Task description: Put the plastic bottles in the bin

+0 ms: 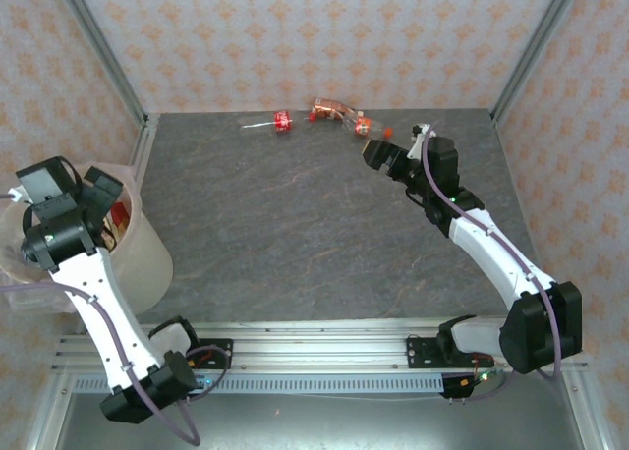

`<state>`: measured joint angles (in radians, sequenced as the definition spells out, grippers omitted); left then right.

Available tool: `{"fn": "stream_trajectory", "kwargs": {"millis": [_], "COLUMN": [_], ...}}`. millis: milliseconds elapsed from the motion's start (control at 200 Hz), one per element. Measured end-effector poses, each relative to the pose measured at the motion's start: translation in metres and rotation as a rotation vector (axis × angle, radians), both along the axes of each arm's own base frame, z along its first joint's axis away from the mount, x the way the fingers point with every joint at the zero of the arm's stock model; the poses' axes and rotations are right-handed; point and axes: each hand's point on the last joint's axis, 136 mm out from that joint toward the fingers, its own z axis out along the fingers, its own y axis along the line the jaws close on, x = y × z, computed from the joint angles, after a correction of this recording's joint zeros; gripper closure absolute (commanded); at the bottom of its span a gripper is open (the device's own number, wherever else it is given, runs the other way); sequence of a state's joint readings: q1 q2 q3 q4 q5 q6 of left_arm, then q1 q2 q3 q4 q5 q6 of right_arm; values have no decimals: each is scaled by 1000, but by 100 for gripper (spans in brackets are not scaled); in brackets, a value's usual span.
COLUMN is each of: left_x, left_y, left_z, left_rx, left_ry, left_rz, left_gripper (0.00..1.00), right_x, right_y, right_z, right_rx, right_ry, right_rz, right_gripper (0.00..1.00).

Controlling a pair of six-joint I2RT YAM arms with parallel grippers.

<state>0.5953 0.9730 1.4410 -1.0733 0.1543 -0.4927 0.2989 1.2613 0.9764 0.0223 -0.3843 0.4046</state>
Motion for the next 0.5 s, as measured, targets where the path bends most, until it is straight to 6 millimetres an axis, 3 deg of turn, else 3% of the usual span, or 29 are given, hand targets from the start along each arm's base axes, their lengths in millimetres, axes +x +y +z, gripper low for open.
{"fn": "stream_trajectory", "kwargs": {"millis": [125,240,365,500], "left_x": [23,51,83,128], "left_y": [-36,-81,-134,-194], "left_z": [35,56,67,66], "left_rx": [-4,-27,-37,-32], "left_ry": [-152,-249,-277,-257], "left_rz": [-136,-308,-489,-643], "left_gripper": [1,1,1,1], "right_x": [0,0,1,1], "right_y": [-1,-1,-3,-9], "right_z": [0,-2,-2,-7], "right_rx": [-2,-4,-9,-20], "right_ry": [1,7,6,23], "right_rz": [-3,-6,-18,-53], "right_gripper": [1,1,1,1]}}
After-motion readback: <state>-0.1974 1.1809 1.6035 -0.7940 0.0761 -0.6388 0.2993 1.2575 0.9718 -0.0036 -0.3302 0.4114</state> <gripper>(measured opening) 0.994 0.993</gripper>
